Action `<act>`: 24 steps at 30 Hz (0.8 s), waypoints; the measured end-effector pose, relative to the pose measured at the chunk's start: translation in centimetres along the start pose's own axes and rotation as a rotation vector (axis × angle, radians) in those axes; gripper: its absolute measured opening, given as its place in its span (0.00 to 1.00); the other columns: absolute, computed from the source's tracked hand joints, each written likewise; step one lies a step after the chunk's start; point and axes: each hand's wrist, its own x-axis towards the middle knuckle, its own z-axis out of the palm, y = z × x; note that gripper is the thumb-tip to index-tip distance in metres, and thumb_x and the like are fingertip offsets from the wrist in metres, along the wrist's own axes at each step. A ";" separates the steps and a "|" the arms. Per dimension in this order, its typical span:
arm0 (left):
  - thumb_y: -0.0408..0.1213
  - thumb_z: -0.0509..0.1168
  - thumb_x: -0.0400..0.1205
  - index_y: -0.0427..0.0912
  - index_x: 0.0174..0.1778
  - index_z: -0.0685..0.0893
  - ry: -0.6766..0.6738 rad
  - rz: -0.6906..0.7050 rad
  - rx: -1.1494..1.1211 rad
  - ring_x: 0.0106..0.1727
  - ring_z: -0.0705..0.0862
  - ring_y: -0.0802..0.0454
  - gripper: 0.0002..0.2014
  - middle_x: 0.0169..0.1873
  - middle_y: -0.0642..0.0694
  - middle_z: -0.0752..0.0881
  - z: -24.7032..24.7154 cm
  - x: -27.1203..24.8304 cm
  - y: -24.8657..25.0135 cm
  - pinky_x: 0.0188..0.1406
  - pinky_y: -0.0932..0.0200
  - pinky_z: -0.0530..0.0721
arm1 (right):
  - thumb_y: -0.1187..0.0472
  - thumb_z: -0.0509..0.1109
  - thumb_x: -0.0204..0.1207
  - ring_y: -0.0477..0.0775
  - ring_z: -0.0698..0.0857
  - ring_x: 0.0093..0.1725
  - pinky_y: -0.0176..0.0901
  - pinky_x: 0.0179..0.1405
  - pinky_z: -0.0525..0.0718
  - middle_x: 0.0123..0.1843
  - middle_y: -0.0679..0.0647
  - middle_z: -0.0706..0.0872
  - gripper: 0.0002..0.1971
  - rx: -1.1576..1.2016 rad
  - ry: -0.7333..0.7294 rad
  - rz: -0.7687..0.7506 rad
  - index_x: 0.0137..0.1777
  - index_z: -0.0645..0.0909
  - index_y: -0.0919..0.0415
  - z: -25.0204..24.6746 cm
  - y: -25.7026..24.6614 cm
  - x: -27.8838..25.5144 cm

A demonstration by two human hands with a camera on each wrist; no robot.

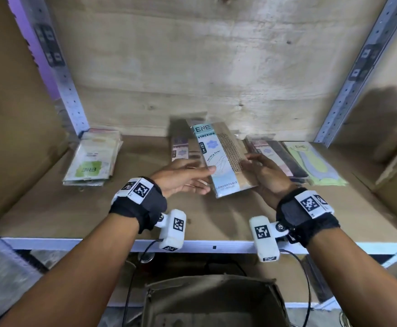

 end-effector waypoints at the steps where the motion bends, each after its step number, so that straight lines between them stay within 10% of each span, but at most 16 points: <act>1: 0.39 0.77 0.76 0.40 0.55 0.89 0.004 0.021 0.003 0.42 0.92 0.46 0.13 0.49 0.38 0.92 -0.1 -0.1 0.3 0.43 0.60 0.90 | 0.68 0.69 0.81 0.63 0.87 0.49 0.64 0.54 0.85 0.54 0.65 0.87 0.08 -0.021 0.012 -0.001 0.59 0.79 0.63 0.4 -0.1 0.2; 4: 0.28 0.74 0.78 0.27 0.59 0.85 0.090 0.055 -0.009 0.32 0.89 0.51 0.15 0.39 0.39 0.92 -1.0 -0.3 1.1 0.37 0.64 0.89 | 0.69 0.70 0.80 0.65 0.88 0.48 0.62 0.44 0.89 0.56 0.68 0.86 0.12 -0.062 0.000 0.008 0.61 0.78 0.64 1.7 -0.7 1.0; 8: 0.25 0.72 0.80 0.30 0.59 0.84 0.239 0.030 0.028 0.33 0.90 0.55 0.12 0.44 0.39 0.91 -2.3 0.0 1.8 0.37 0.64 0.91 | 0.74 0.71 0.75 0.69 0.88 0.51 0.73 0.55 0.85 0.60 0.74 0.86 0.17 -0.222 0.037 0.004 0.64 0.78 0.69 3.9 -1.8 2.6; 14: 0.25 0.71 0.80 0.33 0.55 0.83 0.449 -0.034 0.093 0.45 0.90 0.48 0.09 0.58 0.33 0.88 -4.6 1.2 1.2 0.38 0.64 0.90 | 0.68 0.81 0.67 0.54 0.87 0.31 0.42 0.33 0.90 0.44 0.63 0.91 0.17 -0.702 0.023 0.017 0.56 0.85 0.67 6.6 -2.4 5.4; 24: 0.20 0.63 0.84 0.22 0.68 0.77 0.492 -0.203 0.169 0.66 0.83 0.31 0.16 0.65 0.24 0.82 -5.2 1.8 1.0 0.60 0.50 0.84 | 0.59 0.85 0.65 0.59 0.88 0.58 0.50 0.60 0.88 0.59 0.61 0.88 0.23 -1.092 0.016 0.030 0.60 0.87 0.65 9.2 -1.3 7.3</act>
